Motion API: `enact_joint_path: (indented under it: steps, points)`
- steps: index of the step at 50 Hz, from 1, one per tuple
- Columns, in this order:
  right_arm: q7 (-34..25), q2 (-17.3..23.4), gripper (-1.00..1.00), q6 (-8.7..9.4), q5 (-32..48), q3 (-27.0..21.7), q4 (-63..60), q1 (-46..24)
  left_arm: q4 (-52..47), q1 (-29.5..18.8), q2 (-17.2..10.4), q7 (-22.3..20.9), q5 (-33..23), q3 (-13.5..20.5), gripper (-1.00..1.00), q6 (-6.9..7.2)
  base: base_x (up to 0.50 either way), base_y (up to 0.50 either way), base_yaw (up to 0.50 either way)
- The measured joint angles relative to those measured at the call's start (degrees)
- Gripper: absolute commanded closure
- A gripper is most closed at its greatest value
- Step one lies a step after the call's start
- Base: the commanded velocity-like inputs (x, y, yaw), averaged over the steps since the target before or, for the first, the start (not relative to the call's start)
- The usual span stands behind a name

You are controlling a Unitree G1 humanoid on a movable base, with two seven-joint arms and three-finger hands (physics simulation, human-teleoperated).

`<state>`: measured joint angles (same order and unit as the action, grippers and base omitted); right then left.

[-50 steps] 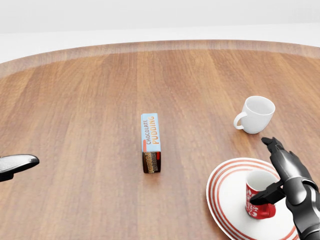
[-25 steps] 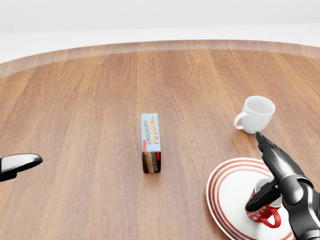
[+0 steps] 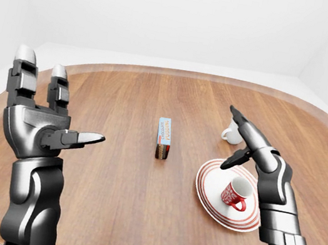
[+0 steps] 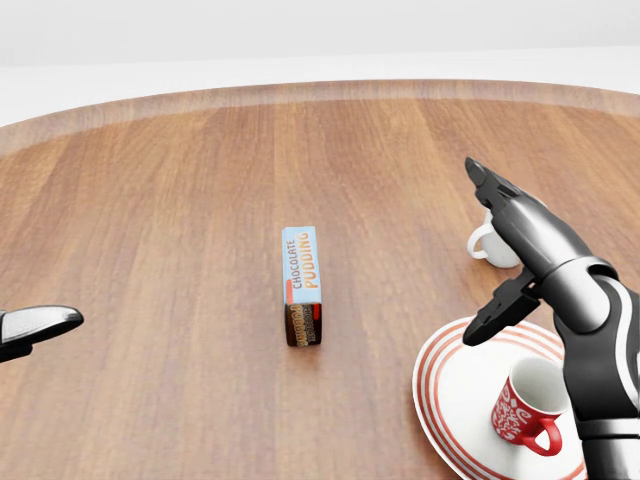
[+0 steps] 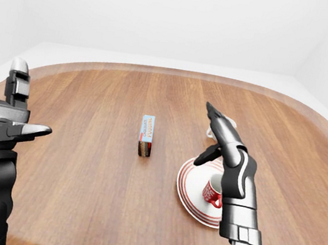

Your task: Pick up the red mug and put it on the plate

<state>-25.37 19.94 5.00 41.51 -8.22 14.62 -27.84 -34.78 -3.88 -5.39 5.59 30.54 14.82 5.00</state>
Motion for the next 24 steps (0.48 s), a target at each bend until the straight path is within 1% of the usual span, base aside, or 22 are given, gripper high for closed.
enact_joint_path:
  steps: [4, 9, 19, 24]
  points:
    - [-0.95, -1.21, -1.00, 0.00, -3.47, -0.28, -2.60, -0.51, -0.01, -0.08, -0.07, 0.06, 0.06, 0.10, -1.00, 0.00, 0.00, 0.00, 0.00]
    - [-0.77, -2.99, -1.00, 0.00, -8.41, 0.11, -4.19, -0.76, -0.03, -0.13, -0.12, 0.14, 0.09, 0.16, -1.00, 0.00, 0.00, 0.00, 0.00]
    - [1.26, -8.00, -1.00, 0.00, -18.98, 2.42, -5.66, -1.22, -0.07, -0.18, -0.22, 0.25, 0.14, 0.33, -1.00, 0.00, 0.00, 0.00, 0.00]
    - [2.22, -9.78, -1.00, 0.00, -22.32, 3.98, -5.49, -1.39, -0.02, -0.17, -0.25, 0.26, 0.22, 0.45, -1.00, 0.00, 0.00, 0.00, 0.00]
